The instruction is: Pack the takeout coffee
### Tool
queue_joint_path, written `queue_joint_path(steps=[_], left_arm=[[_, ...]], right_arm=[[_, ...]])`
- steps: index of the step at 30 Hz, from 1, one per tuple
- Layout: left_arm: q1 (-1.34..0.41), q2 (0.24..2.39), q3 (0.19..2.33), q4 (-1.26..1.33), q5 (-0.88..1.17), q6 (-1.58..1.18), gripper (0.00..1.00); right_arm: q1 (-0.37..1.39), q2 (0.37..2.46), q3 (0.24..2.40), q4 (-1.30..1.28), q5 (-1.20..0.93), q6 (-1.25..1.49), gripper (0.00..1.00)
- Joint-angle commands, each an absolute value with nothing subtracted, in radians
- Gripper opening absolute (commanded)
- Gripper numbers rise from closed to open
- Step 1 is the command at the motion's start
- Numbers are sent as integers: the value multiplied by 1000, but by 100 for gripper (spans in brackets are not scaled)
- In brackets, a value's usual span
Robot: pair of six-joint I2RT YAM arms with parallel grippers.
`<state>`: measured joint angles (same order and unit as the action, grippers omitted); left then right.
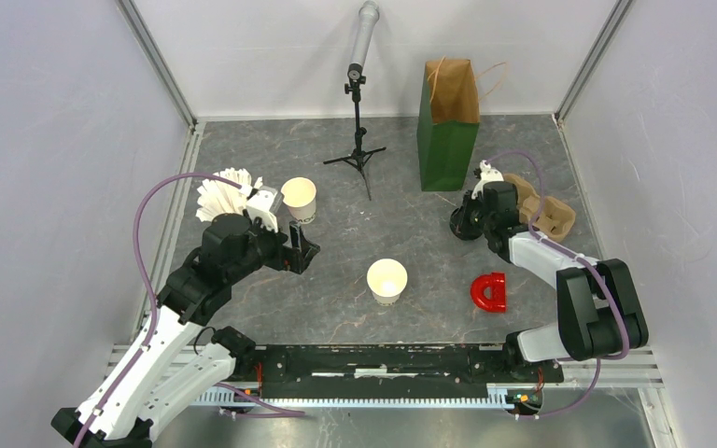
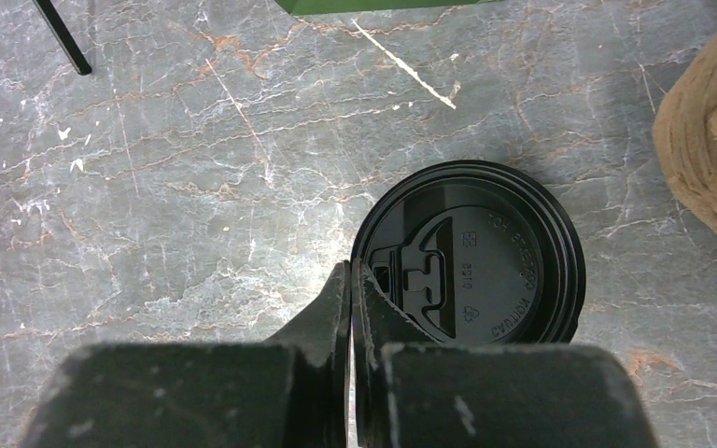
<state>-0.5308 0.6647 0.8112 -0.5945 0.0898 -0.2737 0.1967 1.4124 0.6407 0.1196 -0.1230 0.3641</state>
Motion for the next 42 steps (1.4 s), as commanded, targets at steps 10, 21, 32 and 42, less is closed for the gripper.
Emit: queue_joint_path(steps=[10,21,32,42], left_arm=[[-535,659,808,-547,112,-293,92],[-535,657,807,-546,112,-293,92],[-534,661,809,-546,118,-293,92],[-534,658,810,-547,117,-291,92]], right_arm=[[178,1399,617,185,-174,380,0],[176,1407,614,196,-204,377,0],[194,1441,675,123,-123,289,24],[238,1467,729,97,-83,273,27]])
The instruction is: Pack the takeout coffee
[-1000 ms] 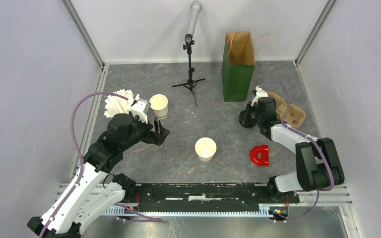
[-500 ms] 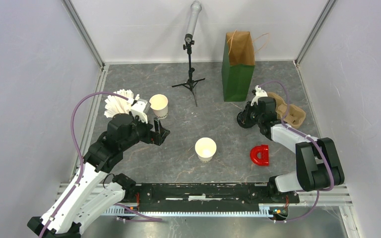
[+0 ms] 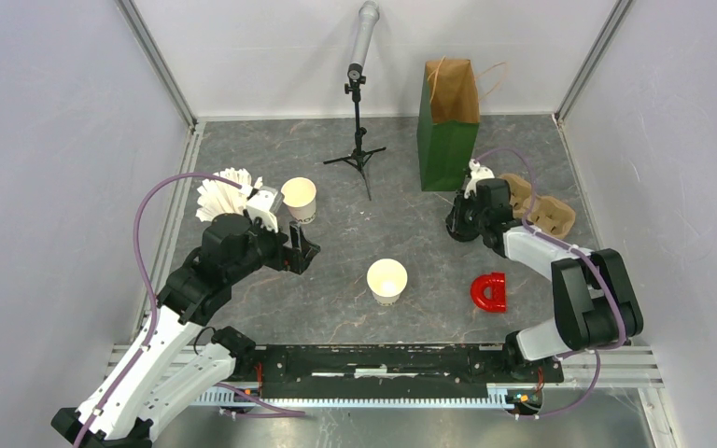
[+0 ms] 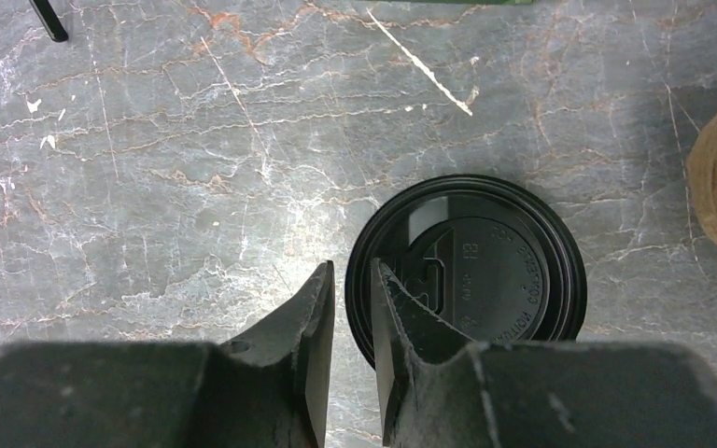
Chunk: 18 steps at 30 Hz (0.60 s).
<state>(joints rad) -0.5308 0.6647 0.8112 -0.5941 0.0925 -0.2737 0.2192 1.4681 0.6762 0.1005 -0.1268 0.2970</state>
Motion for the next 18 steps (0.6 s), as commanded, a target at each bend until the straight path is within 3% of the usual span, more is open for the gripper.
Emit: queue_joint_path(steps=[1,18], left_arm=[[-534,658,810,-547,117,-291,92],[-534,664,810,-546,115,-289,92]], right_arm=[[243,1464,731,94,-76,271,27],[277,1532,762,75,-14,246,23]])
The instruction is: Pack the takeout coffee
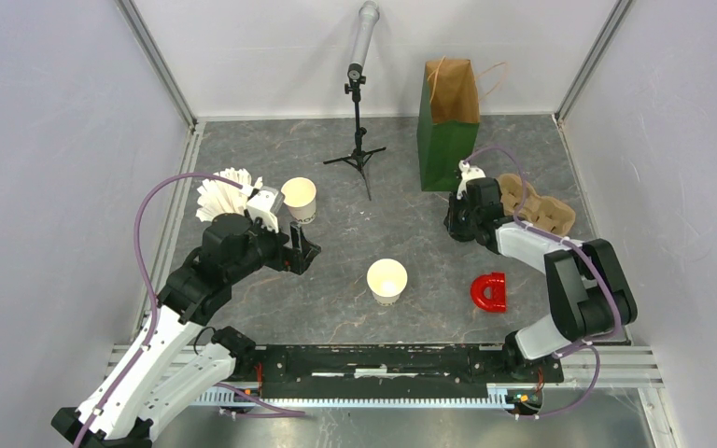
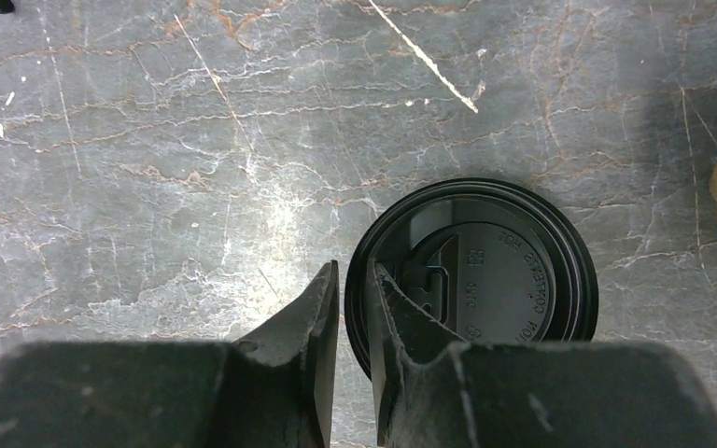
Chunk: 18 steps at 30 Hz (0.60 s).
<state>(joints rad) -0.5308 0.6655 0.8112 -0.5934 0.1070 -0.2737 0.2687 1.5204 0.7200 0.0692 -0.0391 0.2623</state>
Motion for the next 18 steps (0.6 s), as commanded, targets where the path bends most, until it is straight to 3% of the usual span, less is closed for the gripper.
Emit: queue_joint_path(steps=[1,4,8,11,15,18], left_arm=[[-534,665,810,-546,114,-290,92],[-534,666,810,-546,114,-289,92],[-535,666,812,-546,114,-288,92],[-534,670,811,-548,114,-288,92],[-535,667,811,-546,115,-288,92],[-535,665,811,-548,115,-288,92]], right_arm=[[278,1534,762,75,-12,245,22],[279,1536,762,75,-7,245,18],[279,1527,762,73,-6,244,4],[279,1511,754,78,-21,257,3],[276,1503,711,132,-114,306,10],[276,1508,697,144,-116,316,2]])
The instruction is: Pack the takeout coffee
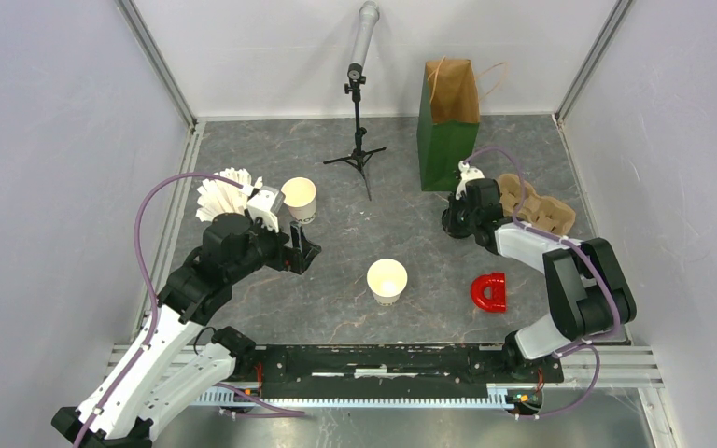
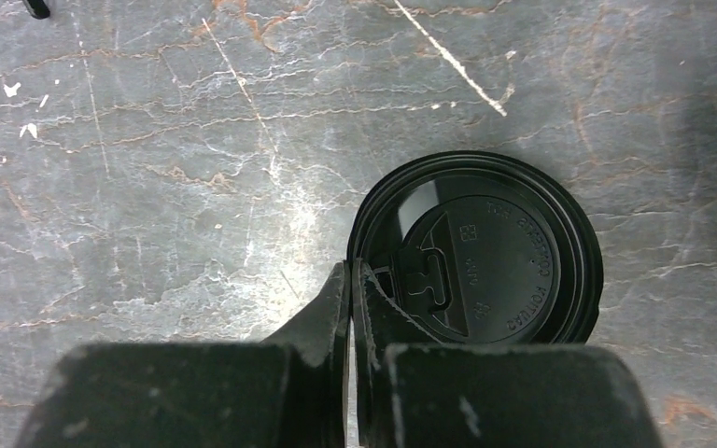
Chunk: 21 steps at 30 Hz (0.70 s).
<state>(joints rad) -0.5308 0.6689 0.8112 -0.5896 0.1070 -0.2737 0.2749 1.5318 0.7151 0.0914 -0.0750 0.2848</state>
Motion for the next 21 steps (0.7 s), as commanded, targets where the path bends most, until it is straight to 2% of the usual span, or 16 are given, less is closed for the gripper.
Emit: queue_joint_path(steps=[1,4,8,12,17,19,21], left_arm=[[-535,664,810,-548,116,-288,92],[-534,662,810,-548,117,-288,92],[-535,666,812,-547,117,-288,92],[-535,667,810,-548,120,-289,92],[-534,664,809,-548,117,-289,92],[-535,664,809,-546,117,-290,92],[-534,665,809,-548,117,-289,92]], right_arm=[[277,1507,696,144,-113,314,0],[276,1494,689,149,-113,314,0],[277,1483,685,154,-127,319,11],[274,1482,683,159,-139,320,2],[275,1477,676,164,-143,319,7],[274,1476,678,163,-142,316,1],[275,1478,680,164,-148,316,0]])
